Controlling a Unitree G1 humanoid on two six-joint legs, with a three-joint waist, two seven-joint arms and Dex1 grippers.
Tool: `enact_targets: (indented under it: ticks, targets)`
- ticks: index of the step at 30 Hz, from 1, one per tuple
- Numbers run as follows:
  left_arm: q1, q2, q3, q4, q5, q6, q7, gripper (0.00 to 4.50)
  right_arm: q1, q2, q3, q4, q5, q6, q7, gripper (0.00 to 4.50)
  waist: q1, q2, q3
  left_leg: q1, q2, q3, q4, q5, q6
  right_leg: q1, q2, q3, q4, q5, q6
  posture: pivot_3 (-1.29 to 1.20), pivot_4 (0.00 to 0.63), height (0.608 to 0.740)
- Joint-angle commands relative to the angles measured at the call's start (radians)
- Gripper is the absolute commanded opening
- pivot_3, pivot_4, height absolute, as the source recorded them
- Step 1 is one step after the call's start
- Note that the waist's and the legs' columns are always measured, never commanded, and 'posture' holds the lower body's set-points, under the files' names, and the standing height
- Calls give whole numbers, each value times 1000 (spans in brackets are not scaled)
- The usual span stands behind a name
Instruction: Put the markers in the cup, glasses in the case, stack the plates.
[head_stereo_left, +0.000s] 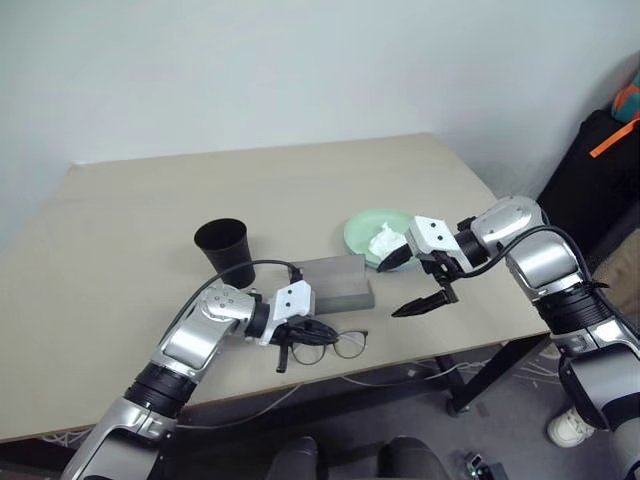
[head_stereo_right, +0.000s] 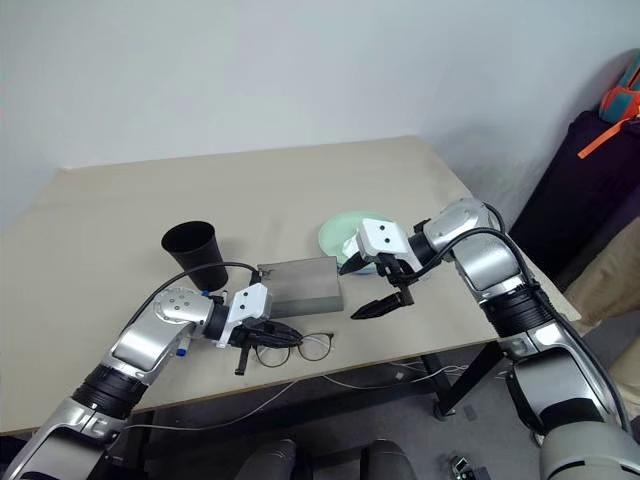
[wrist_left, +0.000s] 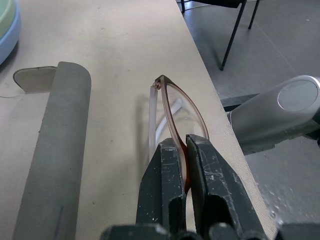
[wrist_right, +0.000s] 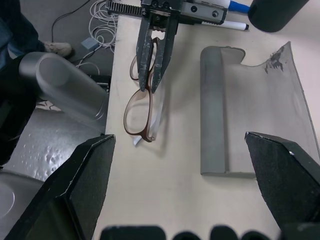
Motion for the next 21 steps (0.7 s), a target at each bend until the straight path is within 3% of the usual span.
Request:
enact_targets:
  ticks: [1,10,21]
  targets:
    - [-42,2,16,-9,3,-1,2,25,-19,3,-7,-5,-4,-16,1,4500,0,0,0,0,0,0,0,0,0,0,0,0,0,0,0,0,0,740]
    - [-176,-40,97,43,-87,94,10,25,-36,12,-3,20,-11,-31,9,4500,0,0,0,-2,-1,0,1,0,1,0,-1,0,0,1,1,0,0,740]
    - [-379,-133,99,404,10,-101,55,25,-47,23,1,40,-18,-37,12,4500,0,-1,0,-3,-1,0,2,0,2,0,2,0,0,2,3,0,0,740]
